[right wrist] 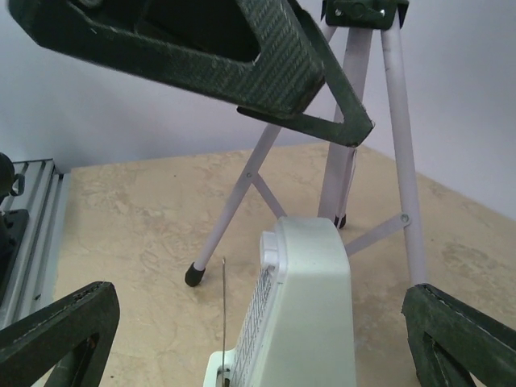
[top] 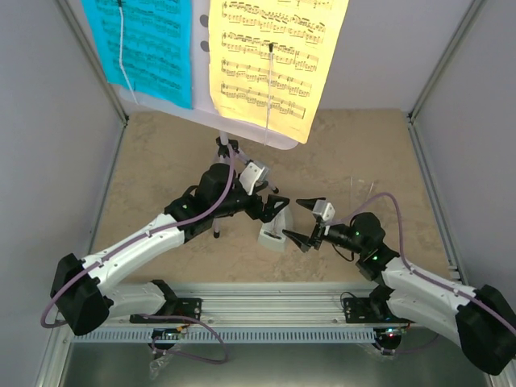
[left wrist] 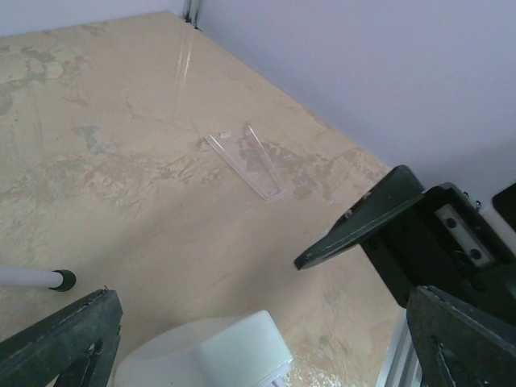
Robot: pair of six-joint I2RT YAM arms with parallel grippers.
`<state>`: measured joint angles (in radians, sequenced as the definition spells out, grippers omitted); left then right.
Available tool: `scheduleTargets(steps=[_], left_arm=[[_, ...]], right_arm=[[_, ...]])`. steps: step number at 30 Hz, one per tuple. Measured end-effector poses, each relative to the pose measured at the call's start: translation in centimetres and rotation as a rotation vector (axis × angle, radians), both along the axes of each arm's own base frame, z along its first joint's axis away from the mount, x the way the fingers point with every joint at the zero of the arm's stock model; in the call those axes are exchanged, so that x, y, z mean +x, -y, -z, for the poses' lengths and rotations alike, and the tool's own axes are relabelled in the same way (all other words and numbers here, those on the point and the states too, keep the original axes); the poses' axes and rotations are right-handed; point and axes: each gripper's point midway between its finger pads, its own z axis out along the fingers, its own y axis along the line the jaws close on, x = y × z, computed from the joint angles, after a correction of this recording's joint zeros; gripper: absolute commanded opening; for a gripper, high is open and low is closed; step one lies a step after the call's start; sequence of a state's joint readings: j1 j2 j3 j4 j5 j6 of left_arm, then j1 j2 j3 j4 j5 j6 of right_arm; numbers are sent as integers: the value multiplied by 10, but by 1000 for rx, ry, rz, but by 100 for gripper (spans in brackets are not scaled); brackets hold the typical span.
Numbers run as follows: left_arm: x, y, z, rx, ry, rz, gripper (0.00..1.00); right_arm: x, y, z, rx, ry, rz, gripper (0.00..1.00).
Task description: Pack up the instrument practice props
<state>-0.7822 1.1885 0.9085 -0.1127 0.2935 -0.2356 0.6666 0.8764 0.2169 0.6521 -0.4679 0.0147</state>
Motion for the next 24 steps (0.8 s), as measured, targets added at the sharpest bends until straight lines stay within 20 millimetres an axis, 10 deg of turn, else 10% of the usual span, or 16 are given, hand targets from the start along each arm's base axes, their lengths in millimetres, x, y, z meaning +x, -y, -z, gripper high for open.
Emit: scheduleTargets(steps=[24], left_arm=[[6, -4, 1, 22, 27, -33, 99]], right_arm=[[27, -23, 28, -70, 4, -9, 98]])
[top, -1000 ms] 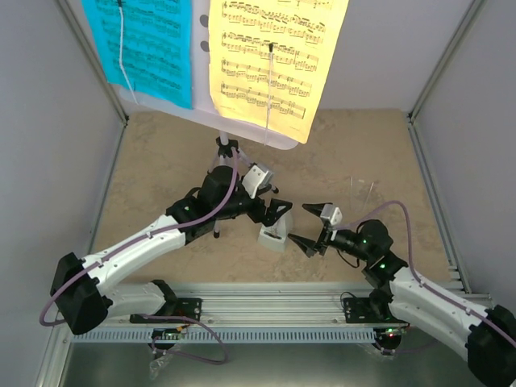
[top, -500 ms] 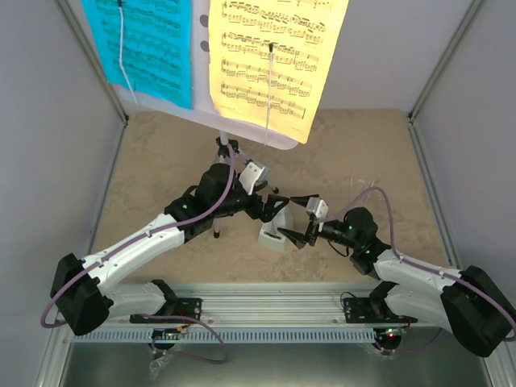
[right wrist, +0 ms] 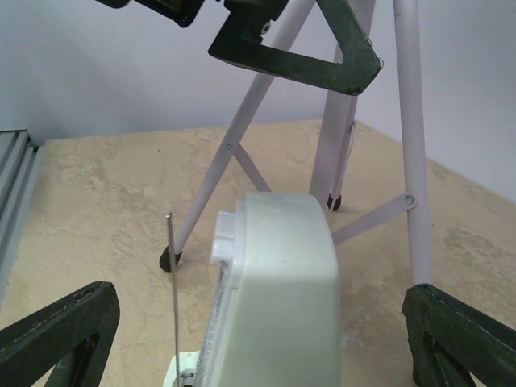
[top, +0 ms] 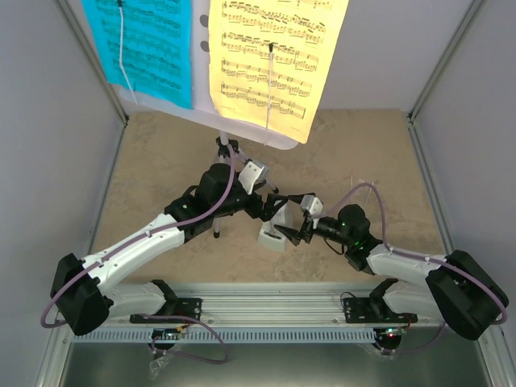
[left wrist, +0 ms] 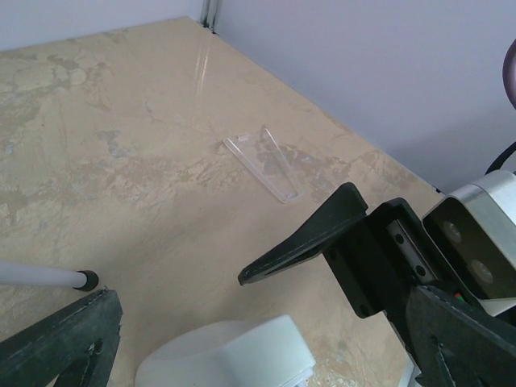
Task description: Pack up the instrument practice props
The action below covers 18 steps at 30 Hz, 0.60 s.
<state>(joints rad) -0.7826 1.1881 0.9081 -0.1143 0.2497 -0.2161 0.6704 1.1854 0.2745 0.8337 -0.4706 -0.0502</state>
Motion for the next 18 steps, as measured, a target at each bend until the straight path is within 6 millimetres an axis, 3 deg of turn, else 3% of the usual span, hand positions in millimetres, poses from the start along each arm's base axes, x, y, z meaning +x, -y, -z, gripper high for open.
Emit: scheduleTargets(steps=[18], left_arm=[[1, 0, 6, 15, -9, -4, 99]], right_arm=[[24, 1, 4, -23, -11, 123, 98]])
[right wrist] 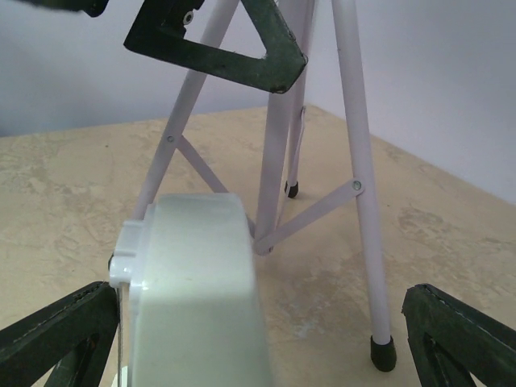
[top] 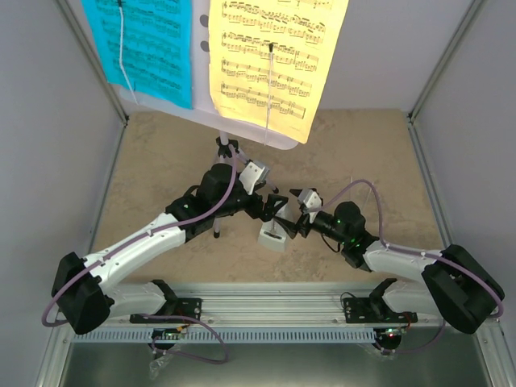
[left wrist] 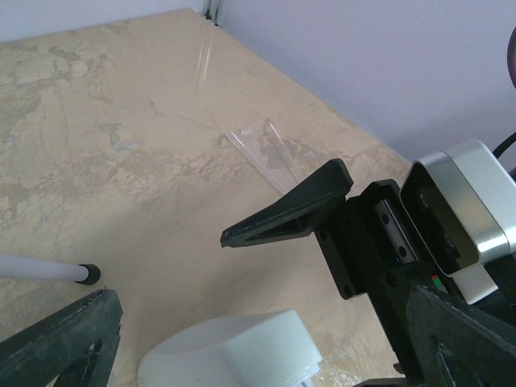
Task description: Pack up the instrument practice props
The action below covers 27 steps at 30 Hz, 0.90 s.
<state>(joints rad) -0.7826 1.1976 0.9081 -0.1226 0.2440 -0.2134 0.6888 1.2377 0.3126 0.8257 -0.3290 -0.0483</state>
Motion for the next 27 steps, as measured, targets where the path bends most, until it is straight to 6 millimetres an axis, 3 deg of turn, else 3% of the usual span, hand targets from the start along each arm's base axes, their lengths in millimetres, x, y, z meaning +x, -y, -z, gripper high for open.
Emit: scheduleTargets(steps=[11, 16, 27], left_arm=[[0, 0, 0, 0, 0, 0, 98], [0, 1, 3, 7, -5, 5, 85], [-4, 8, 22, 35, -58, 48, 68]], right_arm=[[6, 3, 0, -3, -7, 37, 98], [4, 5, 0, 0, -6, 42, 97], [-4, 17, -4, 21, 3, 66, 87]])
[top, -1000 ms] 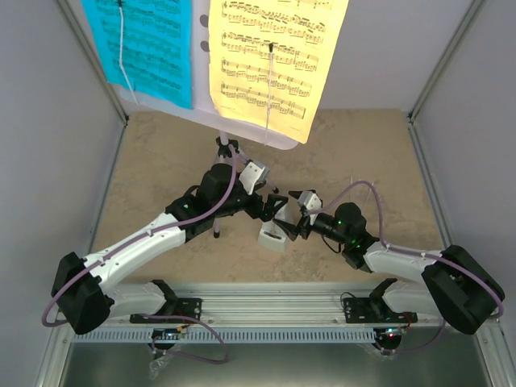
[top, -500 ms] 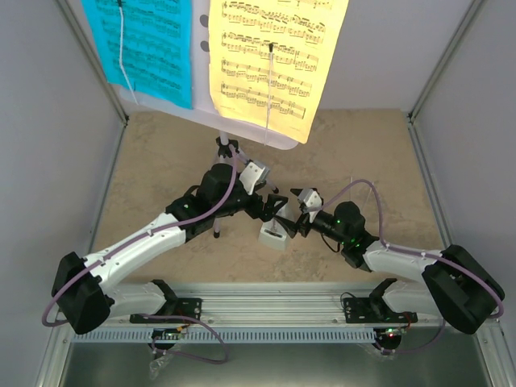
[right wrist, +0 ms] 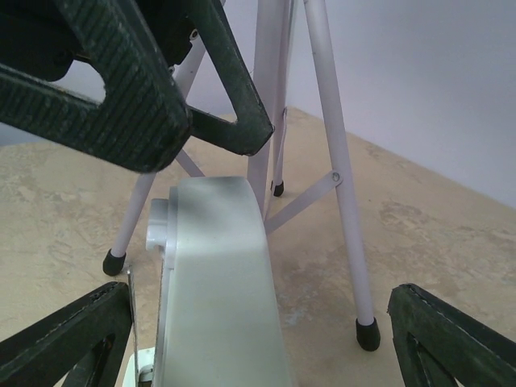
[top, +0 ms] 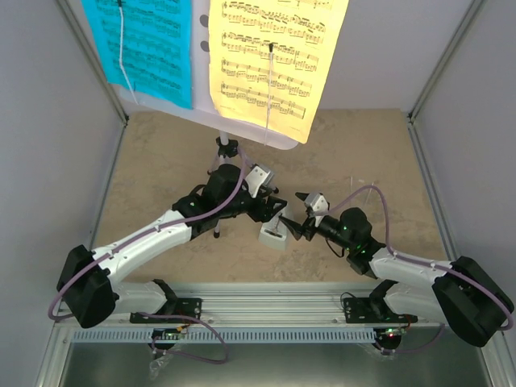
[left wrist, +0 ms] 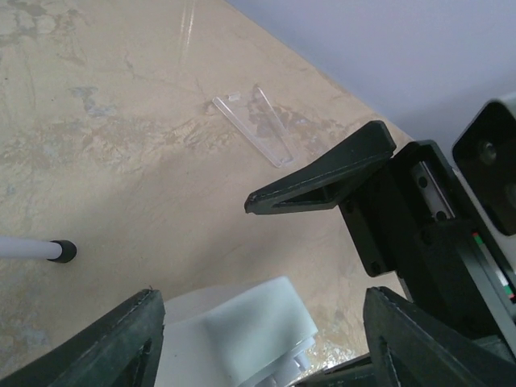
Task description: Pack up the instrument practice props
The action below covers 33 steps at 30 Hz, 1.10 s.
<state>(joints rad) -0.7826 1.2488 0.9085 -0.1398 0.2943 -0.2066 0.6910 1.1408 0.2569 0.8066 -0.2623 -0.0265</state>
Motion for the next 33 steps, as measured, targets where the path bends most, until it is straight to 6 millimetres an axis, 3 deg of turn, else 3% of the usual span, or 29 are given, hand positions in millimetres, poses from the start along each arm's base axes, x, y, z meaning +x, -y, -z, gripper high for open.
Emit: scheduleTargets(steps=[21, 33], left_arm=[[-2, 3, 5, 11, -23, 16, 51], [-1, 3, 8, 15, -28, 17, 48]], right_arm=[[0, 6, 0, 14, -9, 29, 81], [2, 7, 3, 9, -19, 41, 80]])
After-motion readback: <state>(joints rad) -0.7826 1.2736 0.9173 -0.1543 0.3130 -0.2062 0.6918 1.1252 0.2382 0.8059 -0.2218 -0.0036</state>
